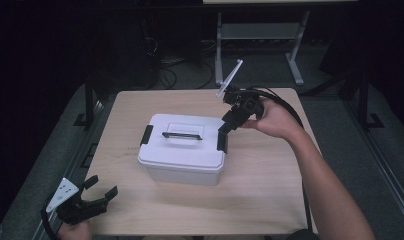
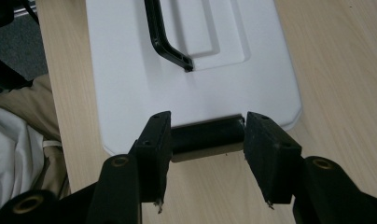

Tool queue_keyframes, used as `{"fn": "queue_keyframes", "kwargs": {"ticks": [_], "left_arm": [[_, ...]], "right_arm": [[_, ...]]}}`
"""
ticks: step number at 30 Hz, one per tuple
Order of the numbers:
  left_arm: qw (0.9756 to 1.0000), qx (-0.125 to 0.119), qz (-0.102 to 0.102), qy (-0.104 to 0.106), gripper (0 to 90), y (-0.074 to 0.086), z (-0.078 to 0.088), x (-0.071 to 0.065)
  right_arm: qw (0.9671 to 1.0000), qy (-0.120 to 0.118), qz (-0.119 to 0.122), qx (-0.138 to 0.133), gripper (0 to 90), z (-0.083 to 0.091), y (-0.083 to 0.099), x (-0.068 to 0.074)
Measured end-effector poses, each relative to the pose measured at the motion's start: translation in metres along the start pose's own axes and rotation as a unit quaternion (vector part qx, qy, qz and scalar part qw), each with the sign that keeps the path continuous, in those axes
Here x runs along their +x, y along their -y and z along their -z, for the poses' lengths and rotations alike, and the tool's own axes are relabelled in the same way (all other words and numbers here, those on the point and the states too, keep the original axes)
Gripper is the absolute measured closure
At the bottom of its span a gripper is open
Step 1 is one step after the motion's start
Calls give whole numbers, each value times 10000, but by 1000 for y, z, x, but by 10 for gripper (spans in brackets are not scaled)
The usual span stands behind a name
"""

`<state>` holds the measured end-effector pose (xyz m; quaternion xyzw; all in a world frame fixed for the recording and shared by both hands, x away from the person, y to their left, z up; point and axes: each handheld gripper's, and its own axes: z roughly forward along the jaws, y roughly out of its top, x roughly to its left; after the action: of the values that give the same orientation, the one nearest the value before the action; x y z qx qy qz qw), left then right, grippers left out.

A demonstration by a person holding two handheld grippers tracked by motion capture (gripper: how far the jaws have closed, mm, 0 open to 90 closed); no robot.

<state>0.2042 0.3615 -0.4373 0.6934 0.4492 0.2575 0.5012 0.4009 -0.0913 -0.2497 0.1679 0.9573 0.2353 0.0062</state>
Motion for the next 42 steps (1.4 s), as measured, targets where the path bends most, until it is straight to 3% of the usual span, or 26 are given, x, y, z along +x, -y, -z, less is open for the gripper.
{"fn": "queue_keyframes", "kwargs": {"ticks": [20,32,42], "left_arm": [[10000,44,-5,-14,135,0,0,-1],[10000,61,-15,-12,135,0,-2,-1],[10000,63,-24,8,135,0,-3,-1]], "right_arm": [[9994,113,-311,-101,486,15,40,-8],[9988,158,-453,-136,481,15,65,-11],[9983,153,-543,-132,473,16,74,-11]]}}
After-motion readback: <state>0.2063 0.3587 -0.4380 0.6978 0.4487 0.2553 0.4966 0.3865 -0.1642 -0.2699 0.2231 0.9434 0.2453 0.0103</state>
